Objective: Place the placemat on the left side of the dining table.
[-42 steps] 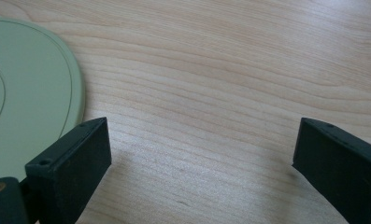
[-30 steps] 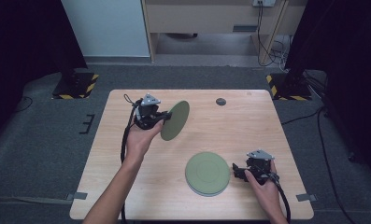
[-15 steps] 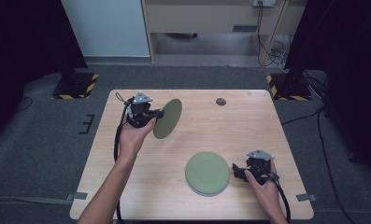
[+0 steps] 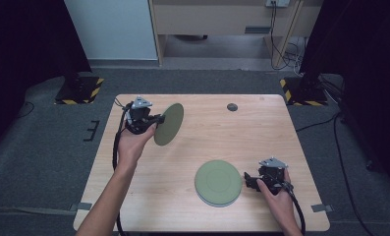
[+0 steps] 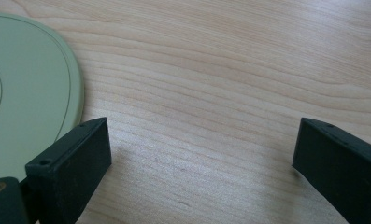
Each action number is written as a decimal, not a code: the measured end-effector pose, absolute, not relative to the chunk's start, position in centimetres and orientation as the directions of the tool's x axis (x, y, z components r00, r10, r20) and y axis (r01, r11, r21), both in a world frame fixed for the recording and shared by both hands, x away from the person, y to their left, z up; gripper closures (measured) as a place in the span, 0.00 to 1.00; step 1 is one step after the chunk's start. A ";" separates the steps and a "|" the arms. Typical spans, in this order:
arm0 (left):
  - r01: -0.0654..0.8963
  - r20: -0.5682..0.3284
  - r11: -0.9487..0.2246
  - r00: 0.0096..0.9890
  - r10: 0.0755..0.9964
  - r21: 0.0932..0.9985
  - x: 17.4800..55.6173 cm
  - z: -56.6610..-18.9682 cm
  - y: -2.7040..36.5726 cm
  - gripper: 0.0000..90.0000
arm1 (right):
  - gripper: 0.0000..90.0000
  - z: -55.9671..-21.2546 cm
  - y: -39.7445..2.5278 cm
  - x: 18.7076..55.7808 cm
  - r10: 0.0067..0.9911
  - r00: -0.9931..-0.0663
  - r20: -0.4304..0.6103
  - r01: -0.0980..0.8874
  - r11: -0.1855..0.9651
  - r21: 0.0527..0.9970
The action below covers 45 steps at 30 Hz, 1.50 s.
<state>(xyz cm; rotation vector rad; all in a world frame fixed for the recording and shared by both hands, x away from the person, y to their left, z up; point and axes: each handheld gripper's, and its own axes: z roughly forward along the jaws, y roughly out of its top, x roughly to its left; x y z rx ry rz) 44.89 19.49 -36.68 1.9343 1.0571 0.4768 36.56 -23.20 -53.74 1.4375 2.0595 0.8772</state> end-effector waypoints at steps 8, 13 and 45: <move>0.508 -0.072 -0.260 0.545 0.835 0.821 45.0 -37.2 21.0 0.95 | 0.05 -53.7 -23.2 36.6 0.942 -0.336 -0.023 0.637 0.245 0.731; 0.512 -0.068 -0.260 0.537 0.841 0.819 45.0 -37.3 21.7 0.95 | 0.05 -53.8 -23.2 36.6 0.942 -0.336 -0.022 0.638 0.245 0.730; 0.544 -0.082 -0.226 0.484 0.871 0.808 44.6 -38.9 26.0 0.95 | 0.05 -53.8 -23.1 36.6 0.941 -0.338 -0.023 0.640 0.248 0.727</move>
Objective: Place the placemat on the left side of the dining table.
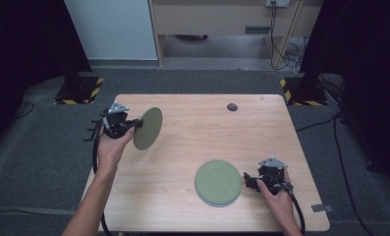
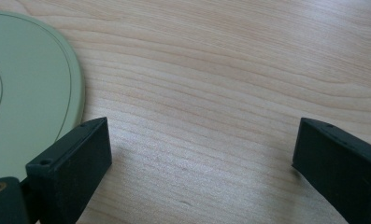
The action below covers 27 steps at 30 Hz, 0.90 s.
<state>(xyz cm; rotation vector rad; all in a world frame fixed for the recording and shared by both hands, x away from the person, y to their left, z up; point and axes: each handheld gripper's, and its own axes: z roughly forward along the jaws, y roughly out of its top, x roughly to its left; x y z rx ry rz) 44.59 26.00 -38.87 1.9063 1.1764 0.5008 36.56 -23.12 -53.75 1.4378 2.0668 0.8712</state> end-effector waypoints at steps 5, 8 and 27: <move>0.547 -0.083 -0.219 0.473 0.877 0.808 44.5 -38.9 26.8 0.95 | 0.05 -53.8 -23.1 36.6 0.940 -0.340 -0.026 0.639 0.251 0.727; 0.549 -0.084 -0.217 0.471 0.878 0.807 44.5 -39.0 27.0 0.95 | 0.05 -53.8 -23.1 36.6 0.940 -0.339 -0.028 0.638 0.252 0.728; 0.567 -0.091 -0.206 0.451 0.888 0.798 44.4 -40.0 28.4 0.95 | 0.05 -53.8 -23.1 36.6 0.941 -0.338 -0.026 0.641 0.251 0.726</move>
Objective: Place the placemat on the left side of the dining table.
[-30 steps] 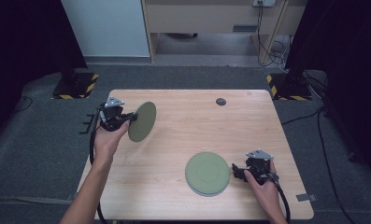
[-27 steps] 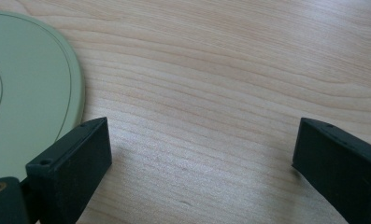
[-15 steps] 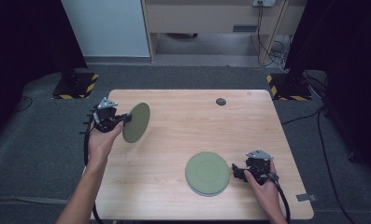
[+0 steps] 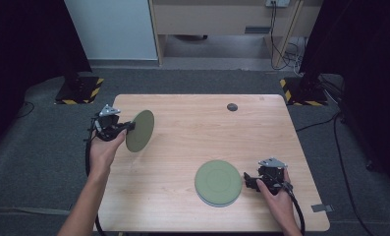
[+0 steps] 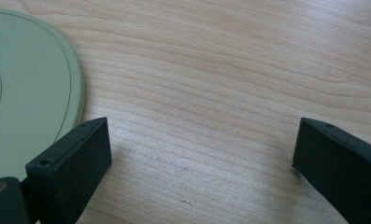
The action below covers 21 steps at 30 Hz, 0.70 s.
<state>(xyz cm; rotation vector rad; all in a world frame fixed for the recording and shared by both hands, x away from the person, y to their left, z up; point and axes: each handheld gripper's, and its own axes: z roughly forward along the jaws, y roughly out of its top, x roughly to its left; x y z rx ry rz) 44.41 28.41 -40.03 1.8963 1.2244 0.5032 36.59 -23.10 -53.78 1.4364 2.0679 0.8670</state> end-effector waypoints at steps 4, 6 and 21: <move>0.570 -0.092 -0.205 0.448 0.889 0.796 44.4 -40.2 28.6 0.95 | 0.05 -53.8 -23.1 36.6 0.941 -0.338 -0.024 0.642 0.249 0.725; 0.571 -0.092 -0.204 0.446 0.890 0.795 44.4 -40.2 28.6 0.95 | 0.05 -53.8 -23.1 36.6 0.940 -0.339 -0.025 0.641 0.251 0.725; 0.581 -0.102 -0.188 0.430 0.897 0.792 44.4 -41.1 29.5 0.95 | 0.05 -53.8 -23.1 36.6 0.941 -0.337 -0.022 0.644 0.248 0.724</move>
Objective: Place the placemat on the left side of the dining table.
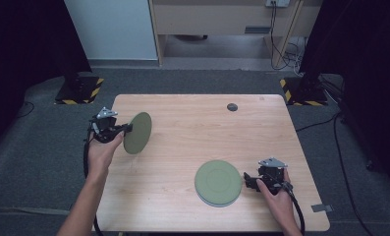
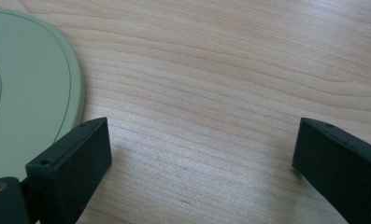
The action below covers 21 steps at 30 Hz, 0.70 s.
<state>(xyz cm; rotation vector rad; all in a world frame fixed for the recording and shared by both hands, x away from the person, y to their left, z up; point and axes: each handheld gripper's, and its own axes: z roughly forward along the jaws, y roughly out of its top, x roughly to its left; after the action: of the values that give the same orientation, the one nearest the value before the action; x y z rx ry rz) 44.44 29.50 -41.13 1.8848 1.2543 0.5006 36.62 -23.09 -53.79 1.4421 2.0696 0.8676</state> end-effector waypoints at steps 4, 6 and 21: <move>0.581 -0.099 -0.183 0.419 0.902 0.793 44.4 -41.2 29.9 0.95 | 0.05 -53.8 -23.1 36.6 0.941 -0.337 -0.022 0.645 0.248 0.723; 0.583 -0.099 -0.180 0.414 0.905 0.792 44.4 -41.3 30.1 0.95 | 0.05 -53.8 -23.1 36.6 0.941 -0.337 -0.022 0.645 0.248 0.722; 0.586 -0.077 -0.182 0.390 0.918 0.790 44.3 -41.6 31.1 0.95 | 0.05 -53.8 -23.1 36.7 0.941 -0.337 -0.019 0.649 0.247 0.719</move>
<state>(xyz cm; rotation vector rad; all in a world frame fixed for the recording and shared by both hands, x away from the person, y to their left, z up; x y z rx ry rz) 44.34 31.14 -41.59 1.8794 1.2958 0.5461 36.68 -23.12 -53.80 1.4482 2.0741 0.8648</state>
